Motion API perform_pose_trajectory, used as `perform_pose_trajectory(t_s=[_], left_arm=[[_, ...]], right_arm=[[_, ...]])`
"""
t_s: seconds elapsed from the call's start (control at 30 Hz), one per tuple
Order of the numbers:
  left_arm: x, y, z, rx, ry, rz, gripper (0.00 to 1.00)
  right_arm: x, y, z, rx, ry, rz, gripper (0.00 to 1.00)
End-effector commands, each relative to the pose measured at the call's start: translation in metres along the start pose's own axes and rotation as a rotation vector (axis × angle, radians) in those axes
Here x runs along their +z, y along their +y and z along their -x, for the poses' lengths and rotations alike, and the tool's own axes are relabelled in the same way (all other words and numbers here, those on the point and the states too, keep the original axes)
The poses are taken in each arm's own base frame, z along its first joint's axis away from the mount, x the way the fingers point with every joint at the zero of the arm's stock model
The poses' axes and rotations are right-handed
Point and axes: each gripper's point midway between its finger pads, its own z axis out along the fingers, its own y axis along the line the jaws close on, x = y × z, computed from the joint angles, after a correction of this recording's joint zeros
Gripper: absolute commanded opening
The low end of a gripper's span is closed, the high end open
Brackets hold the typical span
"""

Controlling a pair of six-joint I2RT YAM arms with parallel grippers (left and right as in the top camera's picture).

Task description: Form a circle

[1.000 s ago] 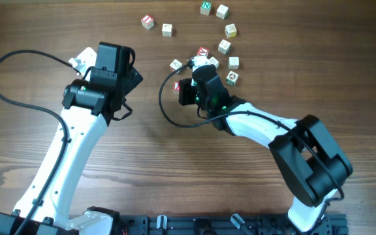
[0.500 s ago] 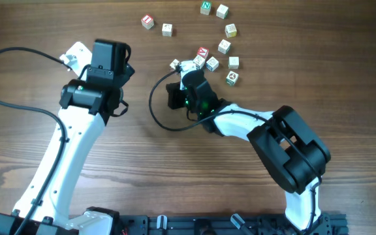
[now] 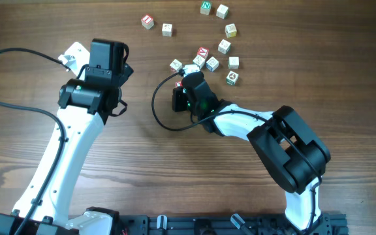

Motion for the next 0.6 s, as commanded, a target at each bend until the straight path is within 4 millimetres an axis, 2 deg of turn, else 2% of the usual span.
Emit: perform_pose_trajectory(t_s=[0.0,0.1,0.27,0.3,0.37,0.43,0.47,0.5,0.57], left_arm=[[0.014,0.0,-0.007,0.004,0.026,0.03,1.0],[0.024,-0.008,-0.015,0.006,0.054,0.016,1.0],[0.04,-0.036,-0.033,-0.007,0.147,-0.09,1.0],[0.045,-0.04,-0.038,-0.005,0.163,-0.097,0.97],[0.058,-0.043,-0.049,0.004,0.198,-0.092,0.71],[0.071,-0.05,-0.065,0.012,0.258,-0.103,0.44],[0.079,-0.055,-0.075,0.014,0.293,-0.119,0.26],[0.087,-0.062,-0.084,0.013,0.322,-0.138,0.18],[0.102,-0.072,-0.098,0.011,0.365,-0.17,0.08]], right_arm=[[0.005,-0.003,0.002,-0.008,-0.006,-0.02,0.05],[-0.003,0.0,0.006,-0.008,-0.002,-0.019,0.05],[-0.021,-0.003,0.004,-0.006,0.049,-0.063,0.05],[-0.022,-0.004,0.004,-0.006,0.054,-0.067,0.05],[-0.028,-0.012,0.009,-0.003,0.037,-0.119,0.05],[-0.034,-0.03,0.014,0.037,0.018,-0.202,0.05],[-0.035,-0.037,0.014,0.06,0.018,-0.223,0.05],[-0.036,-0.044,0.016,0.07,0.02,-0.234,0.05],[-0.038,-0.055,0.018,0.093,0.024,-0.257,0.05]])
